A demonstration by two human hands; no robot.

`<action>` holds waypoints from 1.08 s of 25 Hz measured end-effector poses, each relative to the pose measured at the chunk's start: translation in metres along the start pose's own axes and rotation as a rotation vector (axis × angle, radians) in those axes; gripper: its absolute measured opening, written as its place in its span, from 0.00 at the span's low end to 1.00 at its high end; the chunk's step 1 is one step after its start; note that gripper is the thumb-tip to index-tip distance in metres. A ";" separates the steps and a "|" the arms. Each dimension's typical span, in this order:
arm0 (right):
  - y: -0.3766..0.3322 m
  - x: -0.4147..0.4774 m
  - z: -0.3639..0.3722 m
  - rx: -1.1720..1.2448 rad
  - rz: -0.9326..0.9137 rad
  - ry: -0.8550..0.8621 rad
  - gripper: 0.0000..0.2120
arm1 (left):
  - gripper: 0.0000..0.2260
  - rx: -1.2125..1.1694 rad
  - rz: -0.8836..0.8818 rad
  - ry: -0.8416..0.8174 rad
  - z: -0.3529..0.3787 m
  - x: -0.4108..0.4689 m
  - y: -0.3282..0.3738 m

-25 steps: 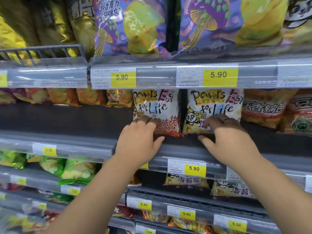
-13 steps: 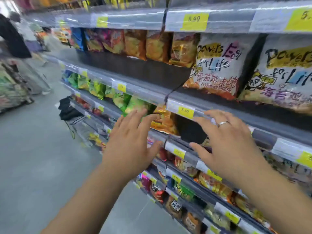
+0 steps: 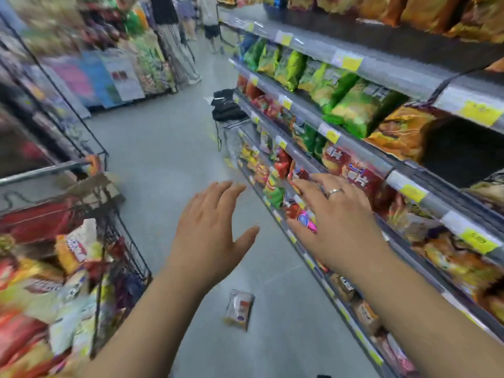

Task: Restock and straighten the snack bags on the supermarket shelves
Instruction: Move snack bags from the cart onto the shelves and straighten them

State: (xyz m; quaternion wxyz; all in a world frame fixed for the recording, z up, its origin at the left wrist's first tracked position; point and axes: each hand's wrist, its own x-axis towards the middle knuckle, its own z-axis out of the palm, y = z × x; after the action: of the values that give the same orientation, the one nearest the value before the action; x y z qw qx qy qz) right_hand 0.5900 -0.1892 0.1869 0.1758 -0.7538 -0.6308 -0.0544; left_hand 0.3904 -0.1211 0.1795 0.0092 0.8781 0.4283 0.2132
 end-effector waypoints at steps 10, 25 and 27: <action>-0.242 -0.051 0.084 0.179 -0.385 -0.095 0.27 | 0.31 0.124 -0.452 -0.037 -0.091 -0.225 -0.161; -0.444 -0.031 0.217 0.235 -0.752 -0.528 0.31 | 0.30 0.101 -1.030 -0.083 -0.091 -0.358 -0.296; -0.456 -0.014 0.245 0.202 -0.774 -0.592 0.31 | 0.30 0.066 -1.071 -0.120 -0.075 -0.356 -0.320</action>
State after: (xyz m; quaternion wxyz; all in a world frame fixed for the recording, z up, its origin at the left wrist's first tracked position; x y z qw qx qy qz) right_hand 0.1107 -0.0553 0.0439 0.0280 -0.4268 -0.8892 0.1622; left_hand -0.0706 -0.2002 0.0536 0.1132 0.5474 0.8212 0.1146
